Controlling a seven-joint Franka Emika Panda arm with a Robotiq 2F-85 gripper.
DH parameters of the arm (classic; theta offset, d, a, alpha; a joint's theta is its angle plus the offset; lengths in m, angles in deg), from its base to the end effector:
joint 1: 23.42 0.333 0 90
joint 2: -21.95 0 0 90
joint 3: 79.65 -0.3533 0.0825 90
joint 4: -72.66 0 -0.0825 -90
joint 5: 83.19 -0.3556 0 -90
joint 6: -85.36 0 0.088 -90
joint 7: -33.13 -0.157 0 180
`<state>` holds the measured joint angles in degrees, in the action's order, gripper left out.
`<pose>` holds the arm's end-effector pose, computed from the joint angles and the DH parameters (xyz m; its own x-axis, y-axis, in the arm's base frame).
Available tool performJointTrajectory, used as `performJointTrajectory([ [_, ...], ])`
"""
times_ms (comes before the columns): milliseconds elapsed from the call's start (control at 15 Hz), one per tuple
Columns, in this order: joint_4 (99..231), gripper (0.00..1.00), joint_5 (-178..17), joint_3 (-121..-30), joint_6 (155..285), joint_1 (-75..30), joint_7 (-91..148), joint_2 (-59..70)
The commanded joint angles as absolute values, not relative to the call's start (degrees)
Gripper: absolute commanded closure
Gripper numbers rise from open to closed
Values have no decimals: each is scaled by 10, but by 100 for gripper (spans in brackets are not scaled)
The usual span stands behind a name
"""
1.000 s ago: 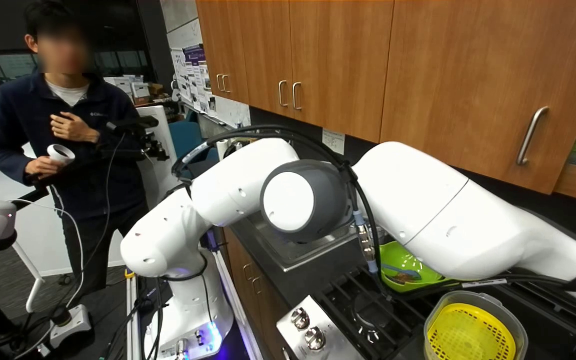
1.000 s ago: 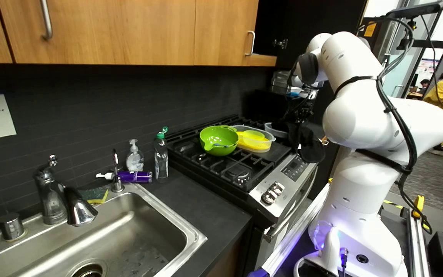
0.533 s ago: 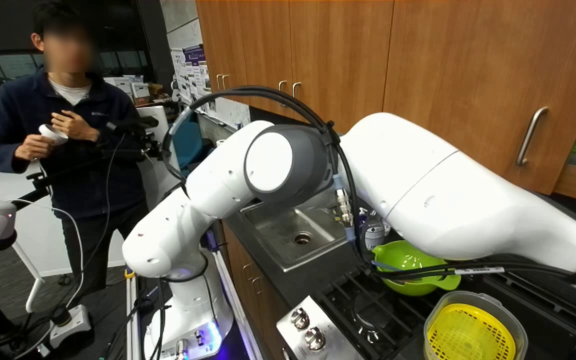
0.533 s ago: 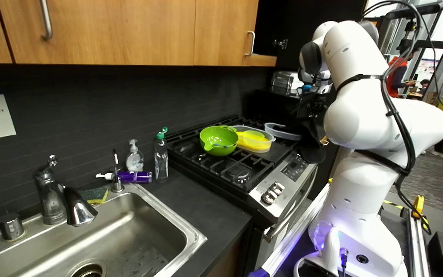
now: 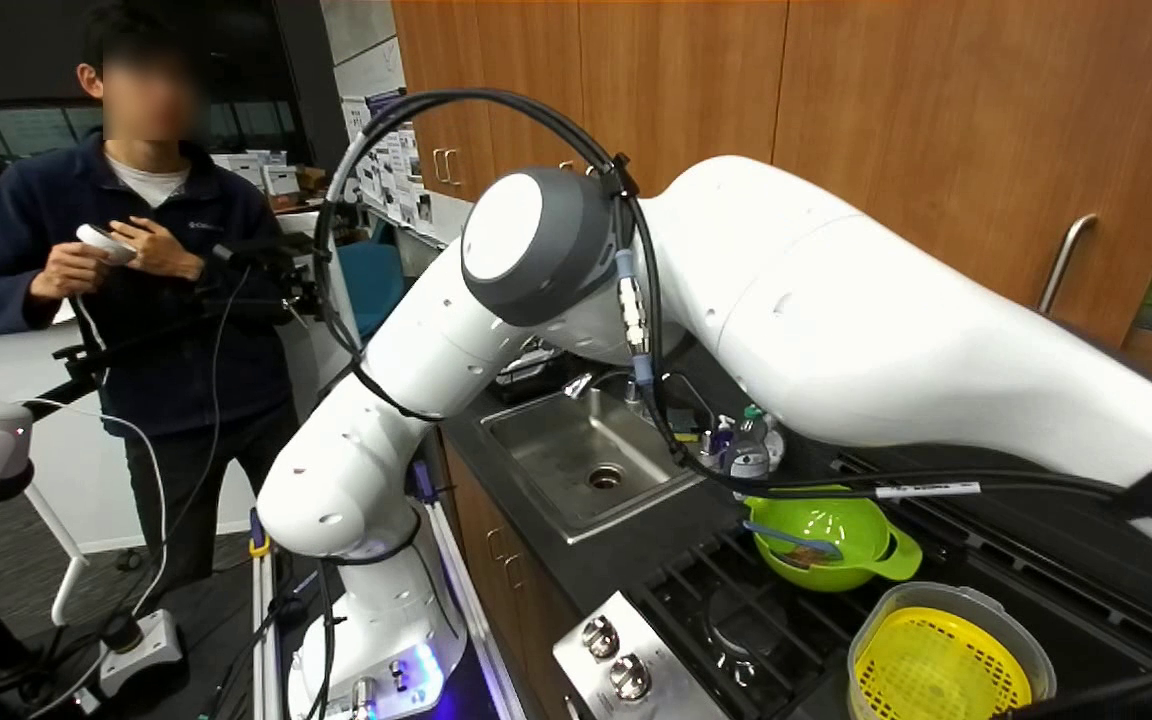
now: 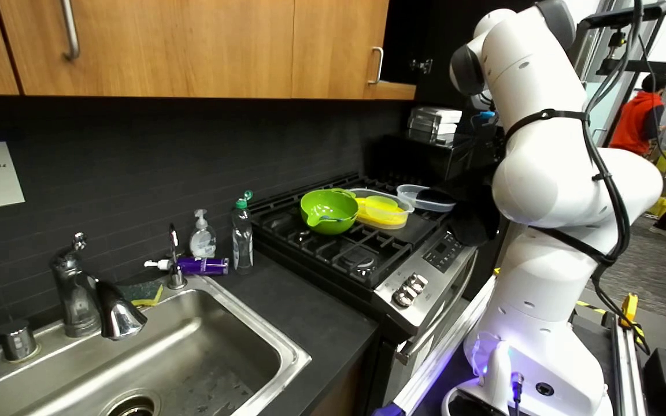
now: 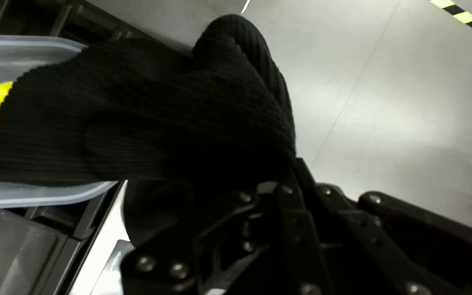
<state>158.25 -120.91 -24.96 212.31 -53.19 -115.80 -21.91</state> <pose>0.2610 -0.6832 0.3695 -0.5124 0.8204 -0.2540 0.8587 0.4931 -0.1397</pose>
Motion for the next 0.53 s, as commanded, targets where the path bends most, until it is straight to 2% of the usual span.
performJointTrajectory([
  [0, 1637, 99, -1224, -203, 2149, -482, -1158, -180],
  [133, 1652, 99, -1197, -235, 2181, -492, -1158, -134],
  [200, 1658, 99, -1232, -210, 2187, -472, -1135, -136],
  [267, 1668, 99, -1196, -257, 2219, -494, -1142, -91],
  [467, 1700, 99, -1203, -292, 2287, -504, -1100, -25],
])
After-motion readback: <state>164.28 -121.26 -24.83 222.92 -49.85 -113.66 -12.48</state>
